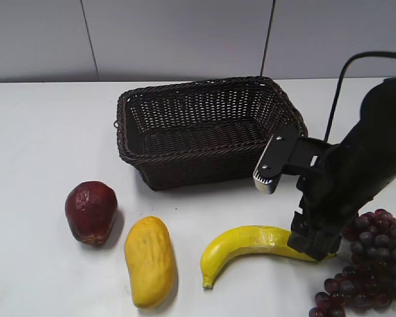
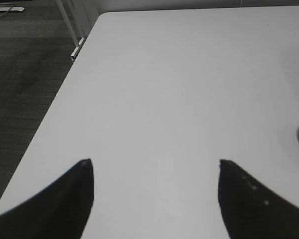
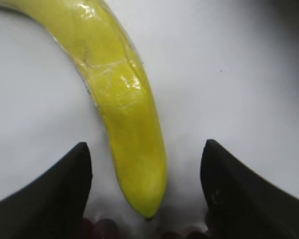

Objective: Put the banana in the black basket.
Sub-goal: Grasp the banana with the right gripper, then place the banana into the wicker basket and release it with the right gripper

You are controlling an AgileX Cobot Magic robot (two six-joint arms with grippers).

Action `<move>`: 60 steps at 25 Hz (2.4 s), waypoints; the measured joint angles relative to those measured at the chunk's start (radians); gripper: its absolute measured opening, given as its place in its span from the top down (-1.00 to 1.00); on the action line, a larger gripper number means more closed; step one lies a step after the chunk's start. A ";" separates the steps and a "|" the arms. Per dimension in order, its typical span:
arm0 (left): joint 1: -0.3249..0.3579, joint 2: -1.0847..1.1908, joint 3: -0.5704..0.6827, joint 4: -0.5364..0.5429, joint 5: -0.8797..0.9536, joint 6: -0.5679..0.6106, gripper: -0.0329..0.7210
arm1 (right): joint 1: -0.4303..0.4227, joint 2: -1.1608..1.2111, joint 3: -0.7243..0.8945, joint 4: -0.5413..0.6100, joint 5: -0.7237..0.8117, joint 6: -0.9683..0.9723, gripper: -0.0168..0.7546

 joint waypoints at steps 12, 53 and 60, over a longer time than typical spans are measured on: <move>0.000 0.000 0.000 0.000 0.000 0.000 -0.62 | 0.002 0.146 -0.010 -0.004 -0.072 -0.001 -0.27; 0.000 0.000 0.000 0.000 0.000 0.000 -0.62 | 0.002 0.209 -0.666 -0.090 -0.086 -0.099 0.17; 0.000 0.000 0.000 0.000 0.000 0.000 -0.62 | 0.002 0.331 -0.666 -0.292 -0.142 -0.100 0.17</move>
